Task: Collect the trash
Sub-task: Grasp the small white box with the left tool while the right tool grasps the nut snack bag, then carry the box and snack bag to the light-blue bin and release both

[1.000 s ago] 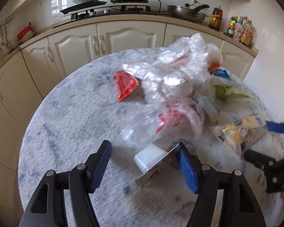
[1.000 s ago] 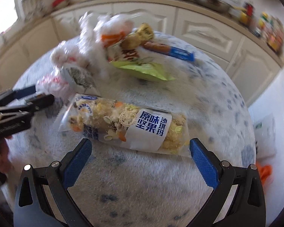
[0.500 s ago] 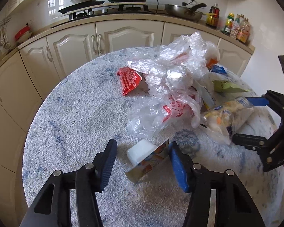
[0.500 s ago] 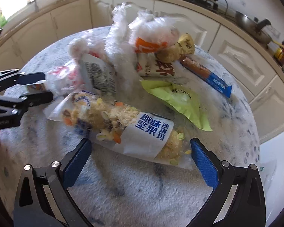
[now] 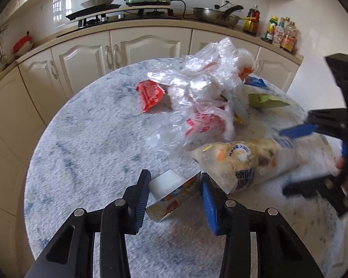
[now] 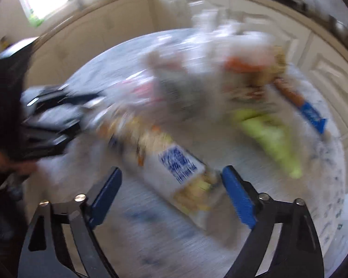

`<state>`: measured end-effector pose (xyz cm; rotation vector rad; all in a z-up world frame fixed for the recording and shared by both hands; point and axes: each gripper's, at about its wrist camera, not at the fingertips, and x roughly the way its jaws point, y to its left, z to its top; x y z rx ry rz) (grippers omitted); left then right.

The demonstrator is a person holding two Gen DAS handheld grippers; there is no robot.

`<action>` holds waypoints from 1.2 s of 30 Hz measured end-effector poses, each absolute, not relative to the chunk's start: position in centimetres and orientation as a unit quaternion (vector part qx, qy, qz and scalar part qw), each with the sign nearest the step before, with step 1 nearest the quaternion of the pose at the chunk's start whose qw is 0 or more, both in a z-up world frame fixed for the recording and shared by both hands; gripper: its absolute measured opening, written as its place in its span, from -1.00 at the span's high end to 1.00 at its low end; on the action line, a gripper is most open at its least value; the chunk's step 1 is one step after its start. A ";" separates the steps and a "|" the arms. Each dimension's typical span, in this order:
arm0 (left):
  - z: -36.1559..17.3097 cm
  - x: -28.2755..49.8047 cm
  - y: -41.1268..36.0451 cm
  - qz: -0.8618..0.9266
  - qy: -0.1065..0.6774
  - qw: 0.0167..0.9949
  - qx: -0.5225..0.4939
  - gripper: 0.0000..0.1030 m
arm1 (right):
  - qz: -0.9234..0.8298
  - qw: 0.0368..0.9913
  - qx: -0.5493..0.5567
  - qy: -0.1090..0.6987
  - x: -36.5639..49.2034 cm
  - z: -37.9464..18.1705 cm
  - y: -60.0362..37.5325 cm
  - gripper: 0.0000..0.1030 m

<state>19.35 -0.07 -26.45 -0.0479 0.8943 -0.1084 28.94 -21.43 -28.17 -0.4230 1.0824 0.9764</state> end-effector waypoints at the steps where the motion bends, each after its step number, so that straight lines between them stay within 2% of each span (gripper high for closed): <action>1: -26.5 19.0 0.3 -0.057 0.431 0.900 -0.028 0.26 | 0.440 0.728 -0.193 0.488 28.7 -28.1 -21.4 -0.73; 5: -26.4 18.0 0.6 -0.058 0.432 0.900 -0.020 0.26 | 0.432 0.748 -0.176 0.473 29.2 -28.0 -21.4 -0.81; 12: -25.7 16.7 1.1 -0.049 0.437 0.897 -0.033 0.26 | 0.453 0.729 -0.207 0.469 29.3 -29.8 -18.0 -0.86; 13: -25.6 16.4 1.3 -0.046 0.437 0.898 -0.033 0.26 | 0.450 0.733 -0.195 0.472 29.2 -29.7 -18.0 -0.79; 14: -25.5 16.2 1.3 -0.043 0.437 0.898 -0.033 0.26 | 0.446 0.738 -0.188 0.471 28.9 -29.5 -18.0 -0.49; 17: -25.2 15.6 1.4 -0.041 0.438 0.897 -0.036 0.26 | 0.430 0.754 -0.158 0.470 27.5 -29.1 -18.9 0.17; 18: -25.1 15.3 1.3 -0.042 0.438 0.897 -0.035 0.26 | 0.422 0.761 -0.148 0.470 26.6 -29.1 -19.4 0.22; 20: -24.9 14.9 1.0 -0.047 0.437 0.897 -0.034 0.26 | 0.404 0.772 -0.133 0.472 25.2 -29.0 -20.2 0.28; 27: -23.7 13.1 -1.2 -0.086 0.425 0.901 -0.033 0.26 | 0.338 0.808 -0.033 0.482 21.8 -27.9 -24.7 0.31; 36: -19.3 11.5 -4.9 -0.123 0.385 0.914 -0.017 0.26 | 0.284 0.855 0.058 0.429 18.7 -23.4 -31.0 0.31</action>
